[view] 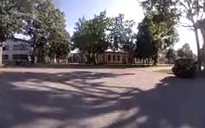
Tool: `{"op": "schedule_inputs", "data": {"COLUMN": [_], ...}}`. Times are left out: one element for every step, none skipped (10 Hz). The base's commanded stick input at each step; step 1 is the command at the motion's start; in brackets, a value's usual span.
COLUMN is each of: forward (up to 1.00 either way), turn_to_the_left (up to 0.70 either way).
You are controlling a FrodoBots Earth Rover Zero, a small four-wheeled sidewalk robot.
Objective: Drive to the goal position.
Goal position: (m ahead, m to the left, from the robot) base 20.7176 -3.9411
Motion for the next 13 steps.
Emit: {"op": "schedule_inputs", "data": {"forward": [0.6,0.6,0.6,0.6,0.6,0.6,0.6,0.6,0.6,0.6,0.6,0.6,0.6], "turn_to_the_left": [0.0,0.0,0.0,0.0,0.0,0.0,0.0,0.0,0.0,0.0,0.0,0.0,0.0]}}
